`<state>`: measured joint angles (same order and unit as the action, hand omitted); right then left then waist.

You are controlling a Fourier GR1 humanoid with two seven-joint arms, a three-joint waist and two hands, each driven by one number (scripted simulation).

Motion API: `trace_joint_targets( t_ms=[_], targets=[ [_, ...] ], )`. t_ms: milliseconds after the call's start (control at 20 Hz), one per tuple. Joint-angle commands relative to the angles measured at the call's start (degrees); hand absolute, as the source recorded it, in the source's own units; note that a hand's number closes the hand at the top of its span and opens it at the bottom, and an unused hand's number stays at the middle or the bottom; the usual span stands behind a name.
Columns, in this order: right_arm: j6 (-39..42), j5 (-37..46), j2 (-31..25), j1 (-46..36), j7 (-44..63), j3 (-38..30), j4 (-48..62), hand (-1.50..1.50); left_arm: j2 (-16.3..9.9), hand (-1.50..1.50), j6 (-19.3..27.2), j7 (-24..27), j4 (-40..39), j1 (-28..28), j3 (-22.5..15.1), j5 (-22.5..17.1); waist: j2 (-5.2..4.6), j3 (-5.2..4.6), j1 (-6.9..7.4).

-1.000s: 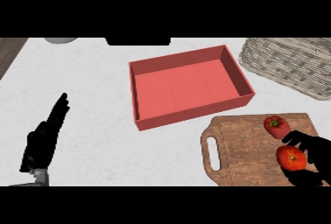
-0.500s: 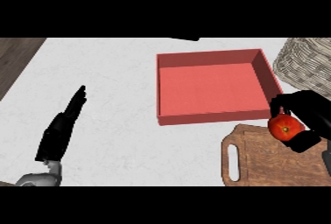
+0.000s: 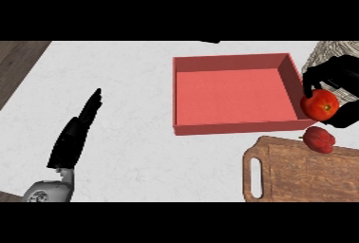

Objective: Pick the tomato from the cutting board and place it in the cardboard box

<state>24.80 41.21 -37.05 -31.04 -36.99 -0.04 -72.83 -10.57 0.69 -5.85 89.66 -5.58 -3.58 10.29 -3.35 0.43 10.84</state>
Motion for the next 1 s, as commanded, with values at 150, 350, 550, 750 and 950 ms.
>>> trace_joint_targets(
  t_ms=[150, 350, 550, 750, 950],
  targets=[
    [9.3, -13.0, 0.4, -11.6, -14.1, -3.0, 12.6, 1.5, 0.2, 0.0, 0.7, -0.2, -1.6, -0.9, 0.1, 0.8, 0.25, -0.15, -0.78],
    [13.3, -18.9, -0.4, -16.2, -16.9, -2.2, 17.2, 1.5, -0.4, 0.0, 0.6, -1.1, -0.8, -1.0, 1.0, 0.5, 0.94, -0.17, -1.73],
    [14.7, -21.9, 0.7, -21.6, -16.4, 0.9, 21.5, 1.5, 0.6, 0.0, 1.1, -1.4, -1.0, -0.9, 0.6, 0.4, 1.13, -0.27, -2.33],
    [15.7, -23.3, 2.1, -26.2, -15.6, 4.7, 25.0, 1.5, -0.2, 0.0, 2.2, -0.5, -1.6, 0.6, 1.9, 1.2, 1.56, -0.35, -3.77],
    [14.9, -23.2, 5.3, -33.4, -11.4, 8.4, 29.1, 1.5, 1.3, 0.0, 2.9, 0.3, -1.8, 0.9, 0.7, 1.8, 1.71, -0.44, -4.42]
  ],
)
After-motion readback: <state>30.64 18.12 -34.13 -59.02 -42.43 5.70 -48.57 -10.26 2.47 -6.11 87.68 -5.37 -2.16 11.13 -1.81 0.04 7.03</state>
